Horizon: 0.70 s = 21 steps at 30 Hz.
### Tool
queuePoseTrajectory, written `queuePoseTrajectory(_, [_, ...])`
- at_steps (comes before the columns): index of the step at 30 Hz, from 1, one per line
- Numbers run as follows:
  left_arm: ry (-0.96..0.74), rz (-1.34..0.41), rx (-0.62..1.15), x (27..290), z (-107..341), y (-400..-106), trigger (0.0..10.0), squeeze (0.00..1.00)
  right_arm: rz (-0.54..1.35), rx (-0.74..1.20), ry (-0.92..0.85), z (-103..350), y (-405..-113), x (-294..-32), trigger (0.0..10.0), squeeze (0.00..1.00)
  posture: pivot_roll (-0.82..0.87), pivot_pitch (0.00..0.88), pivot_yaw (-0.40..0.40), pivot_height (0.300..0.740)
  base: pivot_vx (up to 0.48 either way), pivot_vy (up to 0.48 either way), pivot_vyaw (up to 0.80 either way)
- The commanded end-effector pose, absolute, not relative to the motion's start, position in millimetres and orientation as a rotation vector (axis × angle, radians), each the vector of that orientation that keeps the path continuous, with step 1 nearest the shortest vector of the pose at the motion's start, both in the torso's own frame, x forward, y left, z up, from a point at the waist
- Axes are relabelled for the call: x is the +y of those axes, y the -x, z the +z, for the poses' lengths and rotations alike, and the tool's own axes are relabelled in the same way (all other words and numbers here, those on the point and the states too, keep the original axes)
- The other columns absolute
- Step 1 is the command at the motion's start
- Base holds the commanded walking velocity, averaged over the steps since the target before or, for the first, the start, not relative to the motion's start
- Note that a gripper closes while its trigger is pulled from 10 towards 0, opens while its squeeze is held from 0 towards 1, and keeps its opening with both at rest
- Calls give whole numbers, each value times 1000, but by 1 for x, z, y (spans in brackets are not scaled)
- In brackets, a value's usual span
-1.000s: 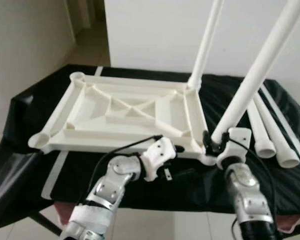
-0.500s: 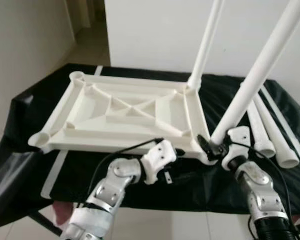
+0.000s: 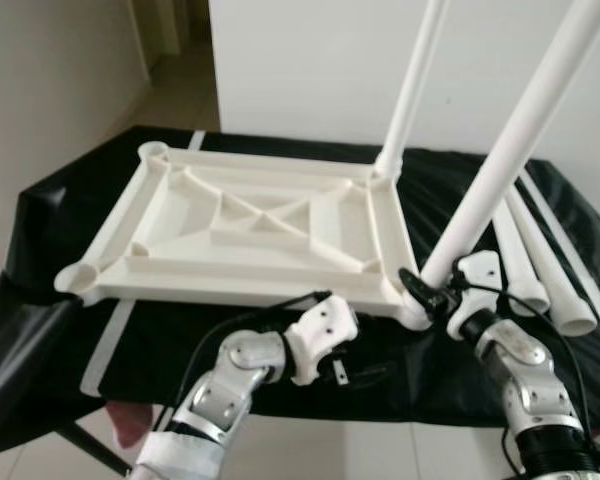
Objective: Building children table
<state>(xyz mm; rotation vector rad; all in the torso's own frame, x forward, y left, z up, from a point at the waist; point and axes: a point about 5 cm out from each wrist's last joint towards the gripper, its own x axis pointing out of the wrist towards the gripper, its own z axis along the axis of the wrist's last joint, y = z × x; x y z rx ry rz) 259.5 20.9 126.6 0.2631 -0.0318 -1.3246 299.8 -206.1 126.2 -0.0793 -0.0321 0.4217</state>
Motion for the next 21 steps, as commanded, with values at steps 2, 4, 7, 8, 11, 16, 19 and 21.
queuePoseTrajectory(2, [-265, -1295, -17, 21, 124, -258, 10000, 0, 437, -8, 72, 118, -296, -203, 0, 0, 37, 0, -69, 740, 0, 0, 0])
queuePoseTrajectory(4, [-264, -1295, -16, 21, 125, -258, 10000, 0, 435, -6, 68, 117, -296, -202, 0, 0, 37, 0, -69, 740, 0, 0, 0])
queuePoseTrajectory(7, [-264, -1296, -15, 22, 125, -257, 10000, 0, 416, -2, 59, 116, -295, -201, 6980, 0, 34, 0, -64, 740, 0, 0, 0])
queuePoseTrajectory(8, [-265, -1296, -14, 22, 125, -258, 10000, 0, 397, -3, 54, 116, -296, -202, 10000, 0, 31, 0, -62, 740, 0, 0, 0])
queuePoseTrajectory(11, [-271, -1295, -13, 24, 125, -259, 10000, 0, 359, -8, 42, 117, -297, -202, 10000, 0, 27, 0, -58, 740, 0, 0, 0])
queuePoseTrajectory(16, [-281, -1288, -6, 26, 124, -262, 10000, 0, 286, 8, 5, 112, -297, -197, 10000, 0, 20, 0, -53, 740, 0, 0, 0])
queuePoseTrajectory(19, [-273, -1283, -9, 27, 127, -264, 10000, 0, 178, 18, -28, 111, -296, -190, 10000, 0, 17, 0, -52, 740, 0, 0, 0])
queuePoseTrajectory(21, [-270, -1282, -11, 27, 128, -264, 10000, 0, 155, 20, -48, 111, -296, -188, 10000, 0, 17, 0, -52, 740, 0, 0, 0])
